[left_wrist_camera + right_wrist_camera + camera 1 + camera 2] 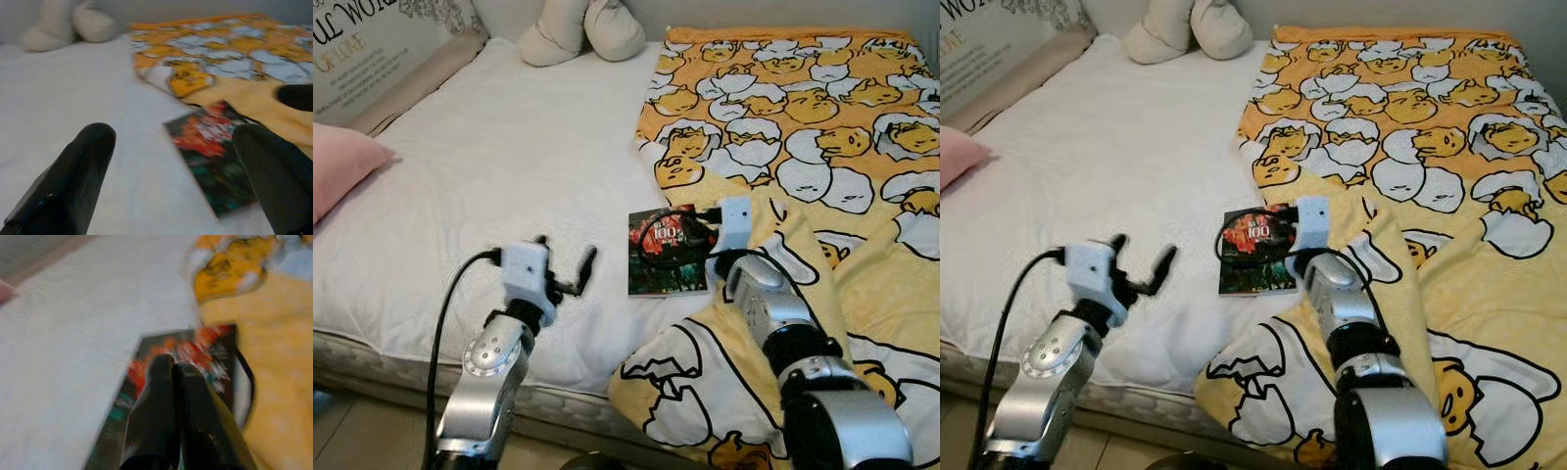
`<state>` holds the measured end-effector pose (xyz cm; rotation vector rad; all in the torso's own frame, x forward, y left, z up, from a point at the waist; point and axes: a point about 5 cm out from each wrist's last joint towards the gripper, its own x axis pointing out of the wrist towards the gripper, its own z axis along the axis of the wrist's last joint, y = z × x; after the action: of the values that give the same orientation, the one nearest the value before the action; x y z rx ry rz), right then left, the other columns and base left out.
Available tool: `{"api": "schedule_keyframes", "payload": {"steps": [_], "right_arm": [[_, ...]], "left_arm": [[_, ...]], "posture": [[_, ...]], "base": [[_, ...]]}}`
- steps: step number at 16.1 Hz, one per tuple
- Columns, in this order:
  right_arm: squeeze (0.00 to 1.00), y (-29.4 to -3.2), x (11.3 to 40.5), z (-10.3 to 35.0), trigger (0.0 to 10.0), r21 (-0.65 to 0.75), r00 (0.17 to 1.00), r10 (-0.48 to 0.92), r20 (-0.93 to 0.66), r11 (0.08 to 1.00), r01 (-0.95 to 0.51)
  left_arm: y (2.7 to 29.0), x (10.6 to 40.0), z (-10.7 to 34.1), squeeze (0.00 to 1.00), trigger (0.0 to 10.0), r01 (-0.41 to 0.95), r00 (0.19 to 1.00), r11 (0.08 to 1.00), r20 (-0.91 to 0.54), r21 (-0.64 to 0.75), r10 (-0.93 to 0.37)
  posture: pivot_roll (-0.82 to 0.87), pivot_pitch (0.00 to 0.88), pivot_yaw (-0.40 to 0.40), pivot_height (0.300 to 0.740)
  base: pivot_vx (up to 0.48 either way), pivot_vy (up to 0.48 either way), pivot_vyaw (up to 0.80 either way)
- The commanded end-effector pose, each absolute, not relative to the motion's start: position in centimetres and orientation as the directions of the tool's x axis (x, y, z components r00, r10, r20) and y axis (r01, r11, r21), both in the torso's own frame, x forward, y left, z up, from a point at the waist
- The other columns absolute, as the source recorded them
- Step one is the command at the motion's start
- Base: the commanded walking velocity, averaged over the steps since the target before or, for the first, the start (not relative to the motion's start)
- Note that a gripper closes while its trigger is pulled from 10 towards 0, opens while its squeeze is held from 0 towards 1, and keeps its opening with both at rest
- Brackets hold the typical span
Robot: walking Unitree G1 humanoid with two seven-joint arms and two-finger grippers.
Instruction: Clean up the room
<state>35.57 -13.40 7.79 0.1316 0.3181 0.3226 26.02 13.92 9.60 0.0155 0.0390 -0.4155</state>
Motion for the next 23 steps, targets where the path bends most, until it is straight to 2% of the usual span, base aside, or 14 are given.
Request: {"api": "schedule_keyframes", "payload": {"steps": [1,2,4,6,7,8,10,13,17,23], "right_arm": [[0.0,-13.5,35.3,6.9,10.0,0.214,0.883,0.327,-0.337,0.94,-0.266],[0.0,-13.7,35.0,6.3,10.0,0.252,0.873,0.327,-0.36,0.936,-0.247],[0.0,-13.8,34.6,5.3,10.0,0.329,0.859,0.312,-0.405,0.927,-0.182],[0.0,-13.7,34.3,4.7,10.0,0.327,0.848,0.295,-0.441,0.932,-0.154],[1.0,-13.4,34.2,4.6,10.0,0.374,0.846,0.308,-0.435,0.917,-0.142],[1.0,-12.9,34.1,4.4,10.0,0.445,0.844,0.323,-0.429,0.888,-0.114],[1.0,-12.6,33.9,4.1,10.0,0.491,0.846,0.308,-0.436,0.869,-0.063],[1.0,-12.6,34.0,4.1,10.0,0.493,0.851,0.288,-0.439,0.869,-0.04],[1.0,-14.1,34.8,5.1,10.0,0.321,0.892,0.175,-0.417,0.947,-0.036],[1.0,-14.3,34.6,4.7,10.0,0.298,0.887,0.159,-0.433,0.954,-0.026]], "left_arm": [[13.1,25.0,9.7,0.0,10.0,0.535,0.845,0.844,-0.045,0.039,-0.534],[13.1,24.9,9.7,0.0,10.0,0.56,0.828,0.827,-0.054,0.049,-0.558],[13.5,25.5,9.9,0.0,10.0,0.534,0.846,0.845,-0.046,0.042,-0.532],[13.4,25.5,10.1,0.0,10.0,0.528,0.849,0.849,-0.038,0.025,-0.527],[13.3,25.4,10.1,0.0,10.0,0.535,0.845,0.845,-0.033,0.006,-0.535],[13.2,25.2,10.2,0.0,10.0,0.542,0.839,0.84,-0.029,-0.026,-0.543],[13.0,25.0,10.2,0.0,10.0,0.558,0.829,0.829,-0.034,-0.019,-0.559],[13.1,25.1,10.3,0.0,10.0,0.552,0.833,0.833,-0.034,-0.02,-0.553],[13.2,25.0,10.3,0.0,10.0,0.552,0.832,0.833,-0.038,-0.025,-0.553],[13.1,25.2,10.3,0.0,10.0,0.558,0.828,0.829,-0.042,-0.027,-0.559]], "posture": [[-0.01,0.0,0.124,0.74],[-0.01,0.0,0.124,0.74],[0.0,0.0,0.13,0.74],[0.0,0.0,0.132,0.74],[0.0,0.0,0.135,0.74],[0.0,0.0,0.139,0.74],[0.01,0.0,0.139,0.74],[0.01,0.0,0.139,0.74],[0.0,0.0,0.144,0.74],[0.0,0.0,0.148,0.74]], "base": [[0.0,0.0,0.0],[0.0,0.0,0.0],[0.0,0.0,0.0],[0.0,0.0,0.0],[0.0,0.0,0.0],[0.0,0.0,0.0],[0.0,0.0,0.0],[0.0,0.0,0.0],[0.0,0.0,0.0],[0.0,0.0,0.0]]}}
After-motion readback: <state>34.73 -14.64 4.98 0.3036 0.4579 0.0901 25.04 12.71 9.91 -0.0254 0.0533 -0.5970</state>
